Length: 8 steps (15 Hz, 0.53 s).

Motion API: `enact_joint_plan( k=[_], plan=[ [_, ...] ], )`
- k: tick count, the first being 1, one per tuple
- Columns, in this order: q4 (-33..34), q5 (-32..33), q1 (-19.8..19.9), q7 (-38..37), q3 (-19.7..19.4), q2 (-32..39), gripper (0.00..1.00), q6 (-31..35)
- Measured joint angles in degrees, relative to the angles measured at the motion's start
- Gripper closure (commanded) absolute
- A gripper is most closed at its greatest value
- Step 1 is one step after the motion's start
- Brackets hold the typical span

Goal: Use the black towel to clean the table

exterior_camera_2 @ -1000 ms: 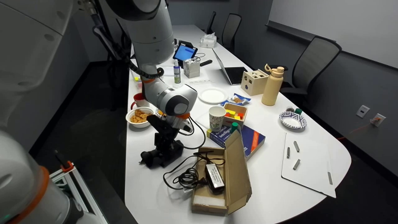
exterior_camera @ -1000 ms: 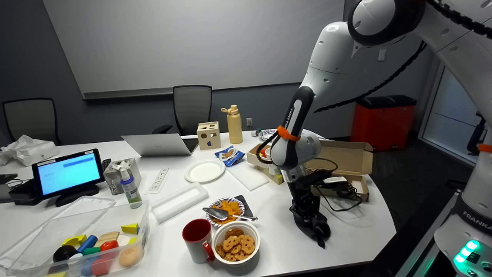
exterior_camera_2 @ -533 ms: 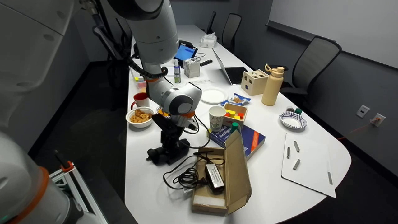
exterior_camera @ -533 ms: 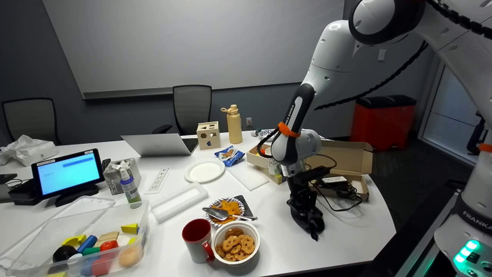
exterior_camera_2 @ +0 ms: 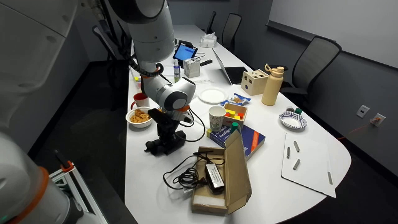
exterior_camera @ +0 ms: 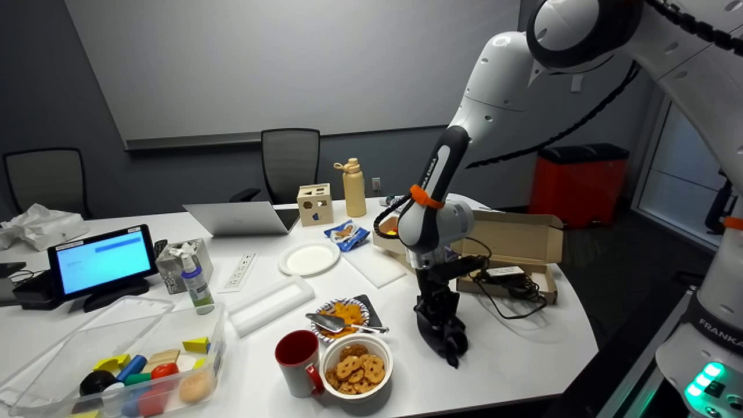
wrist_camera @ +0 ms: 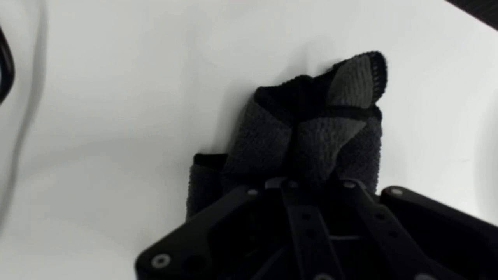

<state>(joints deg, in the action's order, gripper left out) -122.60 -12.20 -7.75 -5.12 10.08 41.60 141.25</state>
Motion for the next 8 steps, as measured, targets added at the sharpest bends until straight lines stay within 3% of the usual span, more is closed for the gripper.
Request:
enact_joint_plan(
  k=[5, 8],
  plan=[
    [1.0, -0.7, 0.6, 2.6, 3.8, 1.7, 0.97, -5.8],
    [0.4, -0.7, -0.4, 1.8, 3.8, 2.0, 0.97, -9.2]
  ],
)
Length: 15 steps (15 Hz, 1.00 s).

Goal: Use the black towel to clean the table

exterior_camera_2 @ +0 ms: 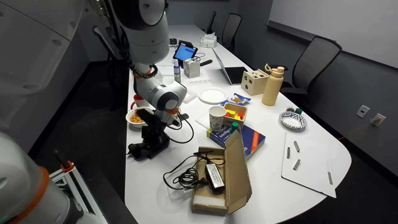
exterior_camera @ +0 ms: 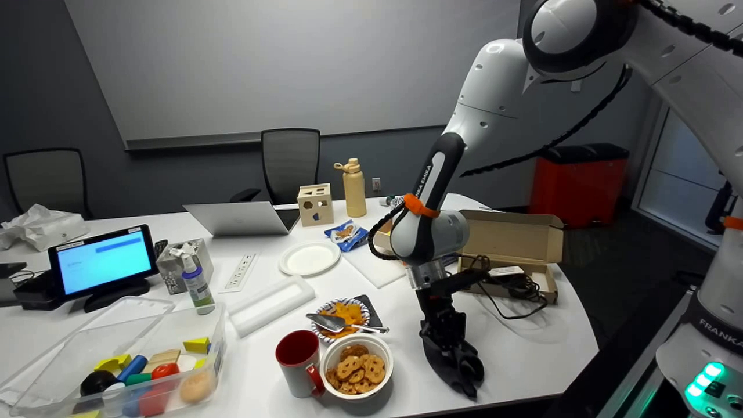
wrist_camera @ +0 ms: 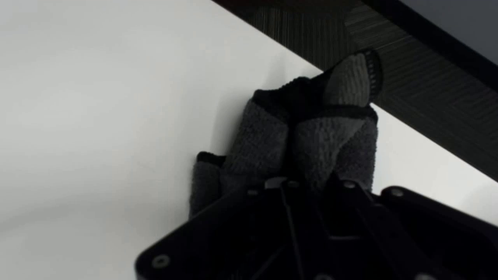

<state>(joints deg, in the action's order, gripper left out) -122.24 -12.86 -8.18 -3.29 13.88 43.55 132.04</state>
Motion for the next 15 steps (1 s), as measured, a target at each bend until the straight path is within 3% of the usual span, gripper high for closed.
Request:
enact_joint_plan(
  k=[7, 12, 15],
  plan=[
    [-7.1, 2.5, -6.3, -13.8, -8.5, -4.7, 0.97, 2.5],
    [-11.2, 7.5, -8.7, -21.4, -15.6, -7.1, 0.97, 11.2],
    [-11.0, 8.3, -8.6, -22.2, -17.7, -7.2, 0.97, 15.3]
  ],
)
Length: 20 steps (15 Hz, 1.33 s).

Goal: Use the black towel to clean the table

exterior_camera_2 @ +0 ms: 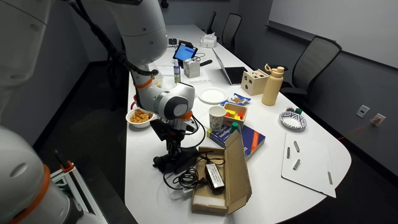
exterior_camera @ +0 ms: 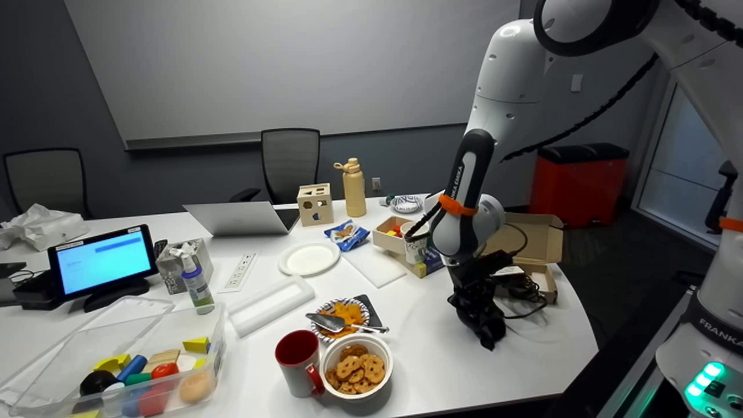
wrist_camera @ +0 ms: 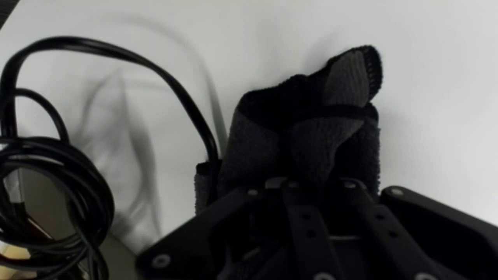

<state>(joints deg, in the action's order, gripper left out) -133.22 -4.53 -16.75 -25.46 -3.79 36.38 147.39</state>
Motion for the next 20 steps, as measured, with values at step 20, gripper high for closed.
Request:
enact_joint_plan(
  k=[20],
  plan=[
    [6.5, -7.8, 12.5, 20.6, 17.9, 4.6, 0.97, -7.9]
  ],
)
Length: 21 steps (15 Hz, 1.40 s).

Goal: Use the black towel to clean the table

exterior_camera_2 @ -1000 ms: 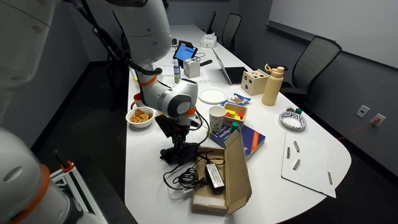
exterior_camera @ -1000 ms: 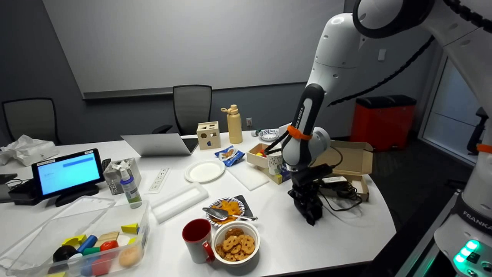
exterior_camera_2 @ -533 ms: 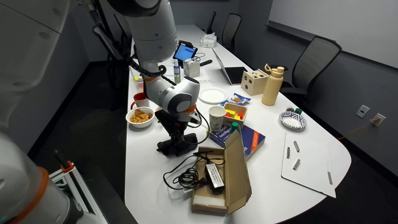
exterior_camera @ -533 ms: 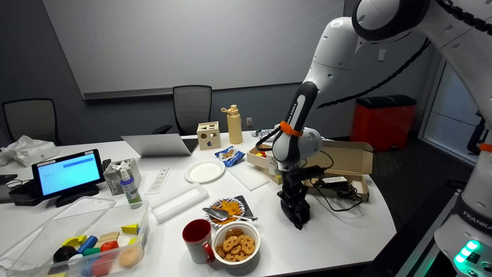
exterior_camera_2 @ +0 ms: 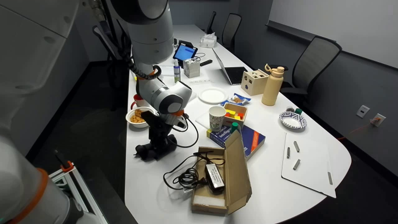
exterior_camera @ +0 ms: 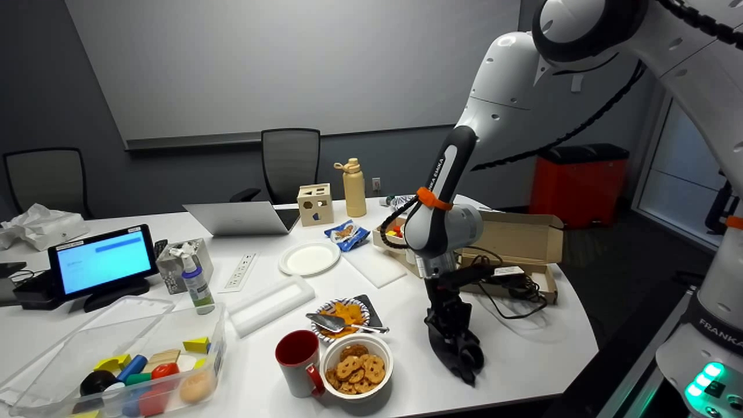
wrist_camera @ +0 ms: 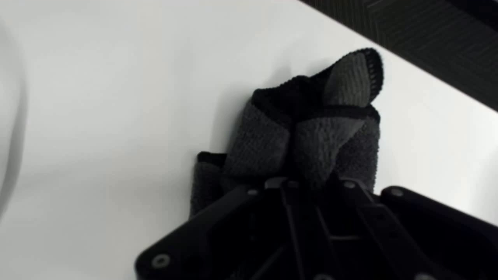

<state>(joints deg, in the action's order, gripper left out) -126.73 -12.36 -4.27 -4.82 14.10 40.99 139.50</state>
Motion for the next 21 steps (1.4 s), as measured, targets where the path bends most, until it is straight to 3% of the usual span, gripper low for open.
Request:
enact_joint_plan(
  k=[3, 7, 14, 21],
  plan=[
    [-1.5, 0.0, -1.3, -1.3, -1.0, 0.2, 0.97, -3.2],
    [-4.6, 0.2, -4.2, -7.0, -5.3, -1.5, 0.97, -2.6],
    [-10.2, 0.5, -5.9, -9.7, -11.7, -5.7, 0.97, 10.0],
    [-7.1, 0.5, -5.4, -9.3, -10.5, -4.8, 0.97, 17.6]
  ],
)
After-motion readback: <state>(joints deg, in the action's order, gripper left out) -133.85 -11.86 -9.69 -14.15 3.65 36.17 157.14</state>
